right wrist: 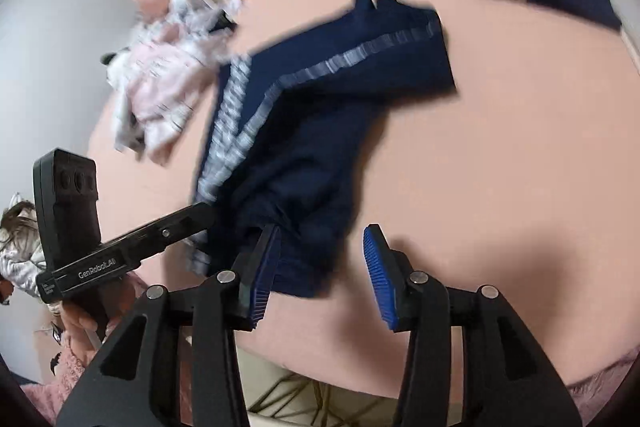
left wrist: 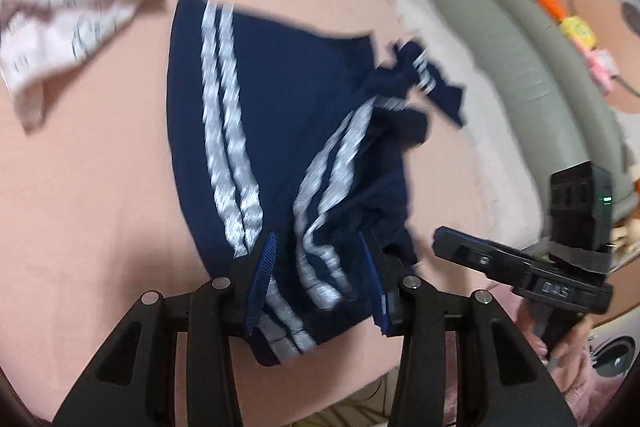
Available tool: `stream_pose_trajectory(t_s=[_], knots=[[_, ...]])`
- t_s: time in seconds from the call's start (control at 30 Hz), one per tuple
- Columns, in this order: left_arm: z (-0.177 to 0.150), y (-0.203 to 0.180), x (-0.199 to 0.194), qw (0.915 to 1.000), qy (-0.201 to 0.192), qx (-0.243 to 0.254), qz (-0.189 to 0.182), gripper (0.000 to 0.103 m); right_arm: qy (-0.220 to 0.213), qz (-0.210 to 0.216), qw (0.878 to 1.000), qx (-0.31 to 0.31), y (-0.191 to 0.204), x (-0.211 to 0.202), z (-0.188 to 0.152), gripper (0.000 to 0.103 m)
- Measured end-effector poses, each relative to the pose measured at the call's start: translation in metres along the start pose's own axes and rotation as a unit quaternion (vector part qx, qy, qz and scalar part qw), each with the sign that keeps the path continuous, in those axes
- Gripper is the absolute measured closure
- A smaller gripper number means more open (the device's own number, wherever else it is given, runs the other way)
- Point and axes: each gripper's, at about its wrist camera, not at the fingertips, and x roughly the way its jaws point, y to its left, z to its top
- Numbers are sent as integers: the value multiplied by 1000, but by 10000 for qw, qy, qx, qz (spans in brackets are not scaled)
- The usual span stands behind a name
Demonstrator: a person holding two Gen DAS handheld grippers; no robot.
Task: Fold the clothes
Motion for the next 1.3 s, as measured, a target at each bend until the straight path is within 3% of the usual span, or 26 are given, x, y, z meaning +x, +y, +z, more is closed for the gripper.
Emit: stream_pose_trajectory(t_s=[0.07, 0.13, 0.23, 0.4, 0.5, 0.67, 0.77, 0.87, 0.93, 0.97, 1.03, 1.1, 1.2, 1.3], knots=[[-3, -4, -5, 9999, -17, 106, 29, 64, 88, 55, 9999, -60, 0, 8, -5, 58], [-3, -9, -8, 9997, -133, 181, 31, 85, 138, -428, 9984, -350, 8, 19, -8, 58], [-1, -3, -22, 9988, -470, 53, 100, 87, 74, -842, 9931, -814, 25, 22, -16, 57], [4, 9, -42, 9955, -812, -294, -399, 87, 3, -1062, 9776, -1815, 57, 24, -35, 53], [2, 12, -40, 9936, -836, -434, -619, 87, 7, -1072, 9817, -1576, 51, 37, -33, 54], [-7, 15, -25, 9967, -487, -473, -443, 87, -523, -1524, 9771, -1391, 43, 30, -26, 54], [-10, 20, -17, 9975, -289, -541, -346, 86, -627, -1577, 9771, -1287, 41, 21, -25, 54], [-6, 16, -12, 9973, -202, -503, -505, 64, -546, -1616, 9768, -1298, 34, 18, -32, 54], [-4, 8, -8, 9984, -183, -285, -458, 62, -577, -1479, 9790, -1276, 31, 20, -35, 54], [-2, 3, -4, 9992, -181, -159, -318, 63, -604, -1385, 9804, -1263, 30, 21, -35, 54], [2, -2, -5, 9994, -311, -103, -104, 91, -679, -1378, 9791, -1334, 32, 25, -32, 58], [5, -5, -10, 9988, -456, -173, -95, 93, -737, -1511, 9769, -1321, 35, 25, -30, 69], [-2, -16, -23, 9982, -577, -111, -129, 96, -829, -1625, 9759, -1196, 36, 14, -31, 72], [-16, -13, -23, 9971, -450, -405, -464, 96, -906, -1725, 9747, -1093, 37, 2, -34, 73]])
